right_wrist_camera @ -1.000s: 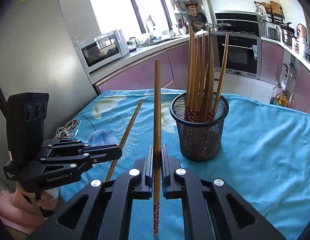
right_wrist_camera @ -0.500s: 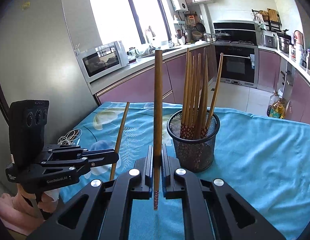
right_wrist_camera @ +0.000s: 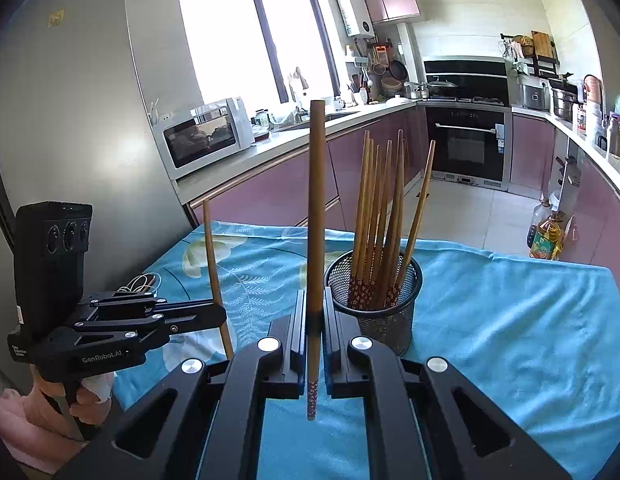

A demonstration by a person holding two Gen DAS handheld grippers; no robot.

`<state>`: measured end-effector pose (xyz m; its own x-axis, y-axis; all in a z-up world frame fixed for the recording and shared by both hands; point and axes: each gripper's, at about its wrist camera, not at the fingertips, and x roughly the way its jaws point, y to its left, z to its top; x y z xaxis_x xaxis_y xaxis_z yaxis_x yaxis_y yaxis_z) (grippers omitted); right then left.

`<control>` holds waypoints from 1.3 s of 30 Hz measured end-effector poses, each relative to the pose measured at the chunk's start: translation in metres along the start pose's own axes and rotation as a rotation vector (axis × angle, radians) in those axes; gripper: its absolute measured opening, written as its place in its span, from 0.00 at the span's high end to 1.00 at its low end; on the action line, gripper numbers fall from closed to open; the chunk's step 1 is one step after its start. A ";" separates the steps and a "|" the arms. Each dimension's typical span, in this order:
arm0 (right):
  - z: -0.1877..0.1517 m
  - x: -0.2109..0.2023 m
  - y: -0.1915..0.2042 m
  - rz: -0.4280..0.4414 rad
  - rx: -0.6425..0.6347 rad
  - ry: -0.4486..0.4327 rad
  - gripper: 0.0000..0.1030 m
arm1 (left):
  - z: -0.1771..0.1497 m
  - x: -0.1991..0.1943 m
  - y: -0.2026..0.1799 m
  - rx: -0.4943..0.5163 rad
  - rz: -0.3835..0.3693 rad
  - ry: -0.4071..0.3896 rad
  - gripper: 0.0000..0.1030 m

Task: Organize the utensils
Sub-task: 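Lift both held chopsticks upright and carry them over the mesh cup, then lower both chopsticks into the mesh cup and open both tools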

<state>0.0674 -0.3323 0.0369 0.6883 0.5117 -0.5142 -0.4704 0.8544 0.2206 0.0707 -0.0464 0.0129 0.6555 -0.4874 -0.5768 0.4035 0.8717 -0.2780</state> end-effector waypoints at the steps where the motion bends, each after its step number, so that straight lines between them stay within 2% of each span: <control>1: 0.001 -0.001 -0.001 -0.001 0.000 -0.004 0.94 | 0.002 0.001 0.000 0.001 -0.002 -0.004 0.93; 39: 0.062 -0.016 -0.012 -0.018 -0.041 -0.115 0.94 | 0.080 -0.025 -0.024 0.047 -0.056 -0.144 0.93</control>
<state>0.0958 -0.3450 0.0940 0.7542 0.5056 -0.4190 -0.4781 0.8602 0.1774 0.0955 -0.0589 0.0951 0.7144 -0.5406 -0.4443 0.4695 0.8411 -0.2685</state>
